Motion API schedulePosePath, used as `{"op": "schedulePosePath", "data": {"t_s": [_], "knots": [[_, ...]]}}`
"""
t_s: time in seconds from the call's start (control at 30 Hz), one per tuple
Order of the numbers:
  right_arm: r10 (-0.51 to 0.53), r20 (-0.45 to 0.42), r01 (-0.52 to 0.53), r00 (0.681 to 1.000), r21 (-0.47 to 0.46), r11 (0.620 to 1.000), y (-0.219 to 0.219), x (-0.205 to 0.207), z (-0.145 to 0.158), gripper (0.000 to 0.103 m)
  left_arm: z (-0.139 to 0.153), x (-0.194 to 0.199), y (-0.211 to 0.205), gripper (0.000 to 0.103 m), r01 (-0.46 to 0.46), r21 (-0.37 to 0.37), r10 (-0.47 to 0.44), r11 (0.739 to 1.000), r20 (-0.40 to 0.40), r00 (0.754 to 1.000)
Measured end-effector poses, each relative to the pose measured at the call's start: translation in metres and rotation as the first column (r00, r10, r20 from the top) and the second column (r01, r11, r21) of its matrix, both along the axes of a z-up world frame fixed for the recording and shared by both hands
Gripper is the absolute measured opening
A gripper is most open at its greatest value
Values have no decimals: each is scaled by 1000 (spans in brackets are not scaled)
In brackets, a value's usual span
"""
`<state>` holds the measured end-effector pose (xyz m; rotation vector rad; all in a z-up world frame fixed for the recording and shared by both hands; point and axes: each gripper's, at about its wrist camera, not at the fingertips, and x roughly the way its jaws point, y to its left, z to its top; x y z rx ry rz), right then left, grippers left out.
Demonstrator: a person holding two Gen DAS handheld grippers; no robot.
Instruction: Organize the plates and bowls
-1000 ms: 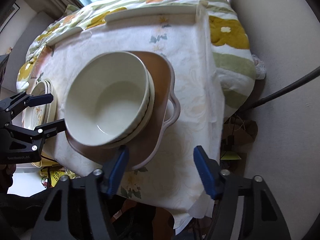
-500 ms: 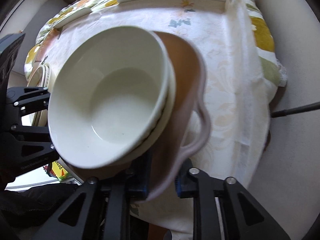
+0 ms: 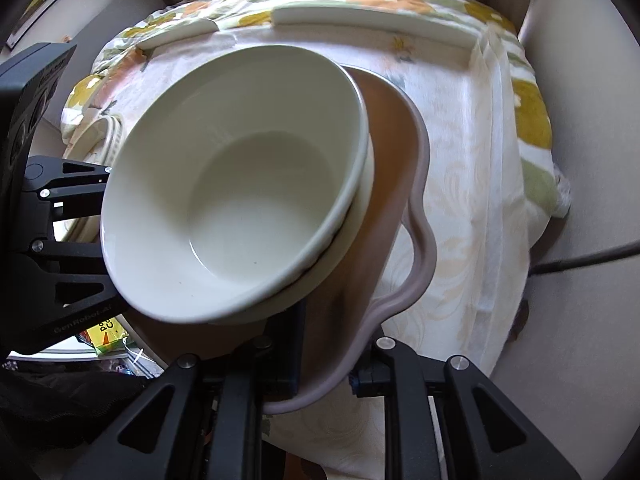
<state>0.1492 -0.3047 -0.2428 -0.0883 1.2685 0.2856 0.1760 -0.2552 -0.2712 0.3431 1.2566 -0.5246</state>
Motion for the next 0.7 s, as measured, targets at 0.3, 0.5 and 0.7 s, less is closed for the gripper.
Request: {"op": "schedulePosePath", "data": {"t_s": [0.3,0.5,0.7], "knots": [[137,59,-137,989,7,991,67,14,55,16,64,-11,78,15,-103,16,102,995,95,990],[180,52,-181,982,26,983,135,20,59,16,72,-17,153,15,-138,36,133,990,102,986],[172,15,-173,985,40,984,197,26,41,16,51,-9,214,15,-131,49,128,990,57,990]]}}
